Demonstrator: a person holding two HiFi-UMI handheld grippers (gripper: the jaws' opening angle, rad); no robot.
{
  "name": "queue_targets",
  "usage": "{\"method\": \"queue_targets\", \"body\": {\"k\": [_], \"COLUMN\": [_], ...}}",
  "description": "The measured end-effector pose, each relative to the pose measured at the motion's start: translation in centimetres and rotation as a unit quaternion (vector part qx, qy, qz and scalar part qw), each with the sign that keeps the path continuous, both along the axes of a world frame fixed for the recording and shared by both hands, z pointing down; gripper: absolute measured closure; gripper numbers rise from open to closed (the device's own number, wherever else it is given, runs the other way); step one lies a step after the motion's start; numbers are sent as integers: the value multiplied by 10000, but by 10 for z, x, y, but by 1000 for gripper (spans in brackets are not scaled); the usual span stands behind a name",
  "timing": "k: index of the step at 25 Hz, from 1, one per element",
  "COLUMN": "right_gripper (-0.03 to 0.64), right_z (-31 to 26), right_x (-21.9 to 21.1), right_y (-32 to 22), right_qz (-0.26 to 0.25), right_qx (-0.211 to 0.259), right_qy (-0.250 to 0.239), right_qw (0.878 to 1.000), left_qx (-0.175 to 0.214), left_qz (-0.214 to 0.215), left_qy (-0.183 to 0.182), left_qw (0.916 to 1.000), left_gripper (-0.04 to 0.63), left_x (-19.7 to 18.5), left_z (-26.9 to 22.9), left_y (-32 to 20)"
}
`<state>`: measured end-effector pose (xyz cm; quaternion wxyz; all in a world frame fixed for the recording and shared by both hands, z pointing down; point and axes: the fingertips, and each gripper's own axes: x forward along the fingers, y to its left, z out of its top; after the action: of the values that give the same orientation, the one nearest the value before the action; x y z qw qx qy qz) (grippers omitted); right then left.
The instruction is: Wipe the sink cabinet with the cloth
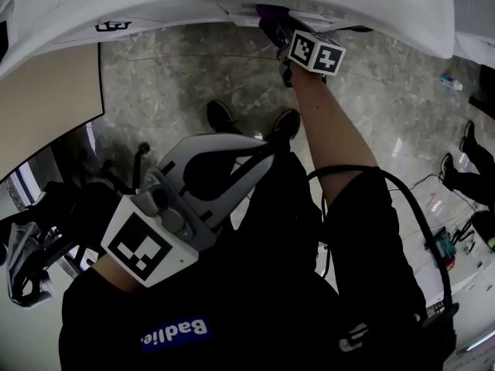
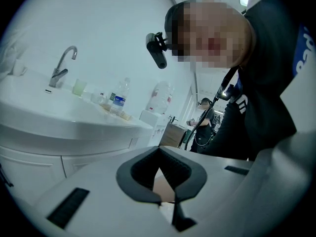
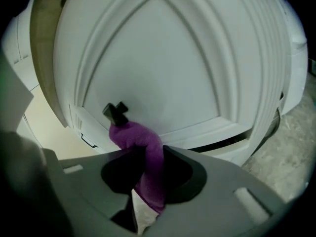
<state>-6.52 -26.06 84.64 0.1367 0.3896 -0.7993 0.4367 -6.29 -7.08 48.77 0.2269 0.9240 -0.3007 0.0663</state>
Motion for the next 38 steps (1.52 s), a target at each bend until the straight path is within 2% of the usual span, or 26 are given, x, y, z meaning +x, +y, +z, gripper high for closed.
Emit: {"method": "queue_targets", "body": {"k": [5,9,12,17,19,22,26,29,34,38], "right_gripper": [514,515,515,515,515,515,515,515,514,514], "right_z": [-2,-10,-21,-54,-77,-115,-192,-258,-356,-426], "right_x": [81,129,152,143,144,145,136,129,106,78], "right_y": [-8,-13,-13,47,65,103,150,176,197,215], "right_qz": [766,1005,1224,671,668,645,206,-141,-677,-828], "right_qx": [-53,-57,-70,-171,-210,-374,-363,-211,300,722], "right_qy": [111,430,389,252,91,-176,-406,-604,-914,-1165], "right_qw": [9970,9940,9917,9973,9975,9971,9983,9979,9931,9871], "left_qx": [-98,-134,-101,-79,34,116,282,351,594,918], "left_qz": [109,167,190,163,90,-165,-532,-829,-1154,-1318], "left_qy": [27,28,21,-3,-34,-62,-63,-32,108,208], "left_qw": [9999,9998,9998,9998,9999,9998,9982,9959,9915,9868], "left_gripper": [594,594,595,594,594,594,594,594,594,594], "left_x": [13,23,29,36,36,30,22,16,7,-13], "left_z": [-4,-14,-27,-67,-86,-118,-169,-203,-248,-281], "left_y": [6,6,7,15,14,16,26,40,59,76]}}
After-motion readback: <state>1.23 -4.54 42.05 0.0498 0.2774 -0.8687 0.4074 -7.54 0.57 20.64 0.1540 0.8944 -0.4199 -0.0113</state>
